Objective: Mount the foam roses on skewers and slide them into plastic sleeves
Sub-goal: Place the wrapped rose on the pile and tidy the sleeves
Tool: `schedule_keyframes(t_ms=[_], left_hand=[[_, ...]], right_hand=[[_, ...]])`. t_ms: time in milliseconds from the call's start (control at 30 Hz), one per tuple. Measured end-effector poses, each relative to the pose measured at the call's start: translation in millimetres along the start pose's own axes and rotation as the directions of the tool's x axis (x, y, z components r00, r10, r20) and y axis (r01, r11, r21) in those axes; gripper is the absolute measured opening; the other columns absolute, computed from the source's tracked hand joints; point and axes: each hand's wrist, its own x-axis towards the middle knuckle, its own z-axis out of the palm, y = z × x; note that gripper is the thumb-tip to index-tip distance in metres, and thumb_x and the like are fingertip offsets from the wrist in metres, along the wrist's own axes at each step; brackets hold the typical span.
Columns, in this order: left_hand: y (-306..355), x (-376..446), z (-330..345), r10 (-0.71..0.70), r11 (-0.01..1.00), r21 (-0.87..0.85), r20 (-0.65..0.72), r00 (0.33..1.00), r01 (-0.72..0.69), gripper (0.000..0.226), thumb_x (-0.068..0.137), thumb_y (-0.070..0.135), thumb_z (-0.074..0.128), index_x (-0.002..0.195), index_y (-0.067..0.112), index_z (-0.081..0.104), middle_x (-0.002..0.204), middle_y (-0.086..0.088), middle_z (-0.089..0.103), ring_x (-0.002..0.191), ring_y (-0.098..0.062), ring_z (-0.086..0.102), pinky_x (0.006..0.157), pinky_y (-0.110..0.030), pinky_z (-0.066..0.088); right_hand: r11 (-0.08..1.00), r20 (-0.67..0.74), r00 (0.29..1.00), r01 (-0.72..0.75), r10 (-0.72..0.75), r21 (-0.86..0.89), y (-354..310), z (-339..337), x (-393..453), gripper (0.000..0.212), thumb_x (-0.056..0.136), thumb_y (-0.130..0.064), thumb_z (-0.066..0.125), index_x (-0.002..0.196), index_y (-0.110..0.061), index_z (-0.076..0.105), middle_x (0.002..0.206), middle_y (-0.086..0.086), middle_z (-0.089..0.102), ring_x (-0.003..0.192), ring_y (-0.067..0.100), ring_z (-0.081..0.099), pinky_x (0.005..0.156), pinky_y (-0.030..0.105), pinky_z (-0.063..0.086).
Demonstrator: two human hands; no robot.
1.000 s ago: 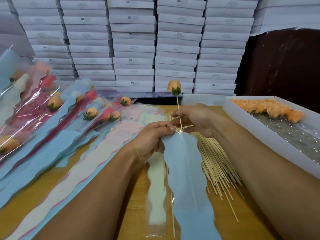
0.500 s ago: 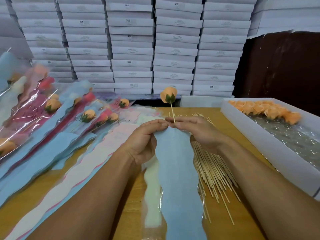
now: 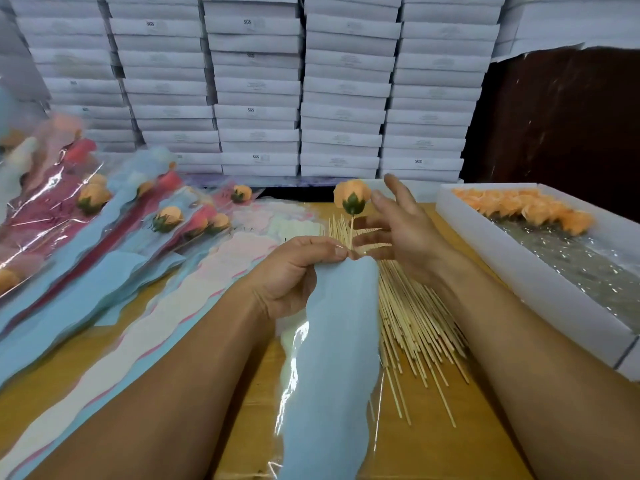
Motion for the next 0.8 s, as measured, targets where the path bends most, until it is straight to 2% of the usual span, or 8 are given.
schedule_keyframes(t_ms=[67,100,167,300,433,500,700,800], left_hand=[[-0.4,-1.0,2.1,-0.023,0.999,0.034,0.027,0.999,0.022,0.011,0.076,0.009,0.064,0.073,0.008,0.074,0.075,-0.010,0.071,0.065,-0.019,0.068,0.065,-0.025,0.056],[-0.1,-1.8,2.5,-0.032,0.998,0.049,0.043,0.999,0.030,0.011,0.076,0.008,0.064,0.073,0.008,0.075,0.075,-0.010,0.071,0.065,-0.019,0.068,0.065,-0.025,0.056],[1.2,-3.5,2.7,-0.041,0.998,0.058,0.068,0.997,0.037,0.009,0.077,0.002,0.066,0.075,0.006,0.074,0.076,-0.011,0.071,0.066,-0.019,0.069,0.065,-0.025,0.057],[2.1,-2.0,3.2,-0.001,0.999,0.037,-0.002,1.000,0.002,0.015,0.077,0.003,0.063,0.090,-0.002,0.062,0.087,-0.018,0.063,0.073,-0.024,0.064,0.069,-0.027,0.055],[1.0,-0.2,3.3,0.008,0.997,0.076,-0.021,1.000,-0.006,0.011,0.076,0.002,0.069,0.085,0.002,0.062,0.084,-0.015,0.062,0.074,-0.024,0.060,0.069,-0.029,0.051],[0.0,0.7,1.7,0.018,0.995,0.097,-0.031,0.999,-0.015,0.007,0.078,0.002,0.069,0.083,0.005,0.065,0.083,-0.013,0.064,0.074,-0.023,0.061,0.072,-0.031,0.049],[1.2,4.1,-4.8,0.085,0.993,0.085,-0.088,0.993,-0.077,0.008,0.082,0.011,0.068,0.077,0.014,0.073,0.082,-0.009,0.068,0.074,-0.020,0.064,0.070,-0.030,0.052],[1.1,4.9,-5.2,0.090,0.992,0.099,-0.106,0.990,-0.080,0.006,0.077,0.017,0.069,0.075,0.016,0.074,0.082,-0.008,0.068,0.074,-0.019,0.064,0.070,-0.030,0.052]], right_hand=[[0.997,0.069,0.996,-0.061,0.059,0.038,-0.3,-3.3,-1.2,0.041,0.104,-0.039,0.053,0.143,-0.037,0.041,0.101,0.017,0.075,0.081,0.028,0.072,0.074,0.051,0.061],[0.997,0.087,0.994,-0.071,0.068,0.032,-0.2,-3.6,-1.8,0.035,0.105,-0.035,0.053,0.138,-0.027,0.050,0.099,0.016,0.076,0.085,0.030,0.071,0.078,0.052,0.060],[0.998,0.087,0.994,-0.064,0.061,0.030,-1.1,-3.0,-2.3,0.022,0.105,-0.029,0.053,0.124,-0.020,0.060,0.094,0.014,0.077,0.089,0.032,0.070,0.074,0.046,0.060],[0.998,0.068,0.995,-0.068,0.068,-0.004,-5.8,-2.1,-4.2,0.014,0.103,-0.028,0.056,0.113,-0.020,0.062,0.093,0.011,0.078,0.085,0.028,0.073,0.063,0.034,0.056],[0.989,0.076,0.992,-0.089,0.099,-0.120,-5.3,0.1,-4.5,0.014,0.101,-0.029,0.058,0.110,-0.020,0.063,0.091,0.006,0.078,0.075,0.018,0.073,0.054,0.027,0.037],[0.983,0.061,0.993,-0.095,0.105,-0.155,-4.3,0.9,-3.3,0.012,0.099,-0.029,0.062,0.106,-0.020,0.065,0.084,0.001,0.076,0.071,0.015,0.069,0.052,0.026,0.033],[0.973,0.086,0.991,-0.083,0.104,-0.216,-2.2,3.2,-3.9,0.013,0.096,-0.032,0.067,0.099,-0.022,0.073,0.086,0.002,0.068,0.073,0.013,0.056,0.066,0.034,0.037],[0.969,0.096,0.991,-0.068,0.093,-0.238,-3.1,5.0,-5.5,0.013,0.097,-0.032,0.065,0.098,-0.022,0.073,0.086,0.004,0.064,0.072,0.014,0.053,0.064,0.034,0.036]])
